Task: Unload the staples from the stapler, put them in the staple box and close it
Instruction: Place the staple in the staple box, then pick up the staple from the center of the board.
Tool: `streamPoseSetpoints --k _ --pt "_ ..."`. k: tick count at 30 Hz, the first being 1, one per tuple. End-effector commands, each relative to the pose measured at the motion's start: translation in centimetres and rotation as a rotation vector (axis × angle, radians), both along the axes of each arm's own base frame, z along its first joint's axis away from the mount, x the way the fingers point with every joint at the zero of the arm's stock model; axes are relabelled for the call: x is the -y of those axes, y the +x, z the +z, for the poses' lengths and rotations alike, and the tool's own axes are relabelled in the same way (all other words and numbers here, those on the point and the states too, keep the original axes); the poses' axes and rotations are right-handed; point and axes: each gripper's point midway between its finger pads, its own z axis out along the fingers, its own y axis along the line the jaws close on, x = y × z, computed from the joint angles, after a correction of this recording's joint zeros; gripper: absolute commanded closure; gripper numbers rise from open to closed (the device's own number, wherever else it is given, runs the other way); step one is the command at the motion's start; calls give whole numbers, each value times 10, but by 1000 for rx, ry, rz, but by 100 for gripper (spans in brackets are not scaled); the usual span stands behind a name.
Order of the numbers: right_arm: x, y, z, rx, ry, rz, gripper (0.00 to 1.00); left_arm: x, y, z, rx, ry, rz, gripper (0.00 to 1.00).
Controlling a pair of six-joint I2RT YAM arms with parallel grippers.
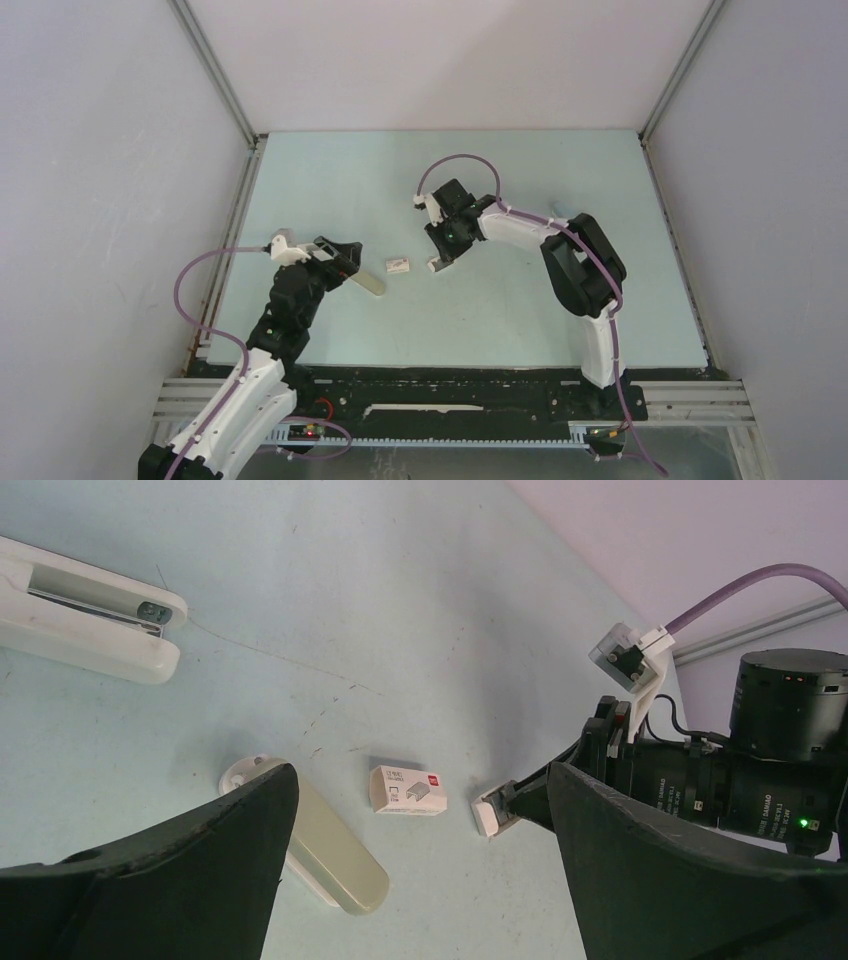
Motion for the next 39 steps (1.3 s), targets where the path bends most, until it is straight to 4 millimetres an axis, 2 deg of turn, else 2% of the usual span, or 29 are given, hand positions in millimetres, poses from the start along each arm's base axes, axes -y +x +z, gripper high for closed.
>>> streamPoseSetpoints --k 1,12,17,22,24,27,34,39 --pt "-6 2 27 70 29 6 64 -1 1 -3 10 -12 3 0" --pt "-18 -7 52 61 118 44 64 0 2 -3 10 -13 -2 0" --pt "-24 -13 78 51 212 127 65 0 1 -1 15 -16 -3 0" --pt "-12 -30 114 24 307 322 65 -1 0 2 25 -21 1 0" --pt "2 -33 124 12 339 354 65 0 0 5 32 -26 -1 0" --pt "33 -22 128 24 342 327 65 1 0 9 45 -37 -3 0" --pt "127 20 107 50 243 84 64 6 2 13 56 -57 -24 0" --pt "191 37 92 35 192 -29 64 7 2 11 52 -61 -30 0"
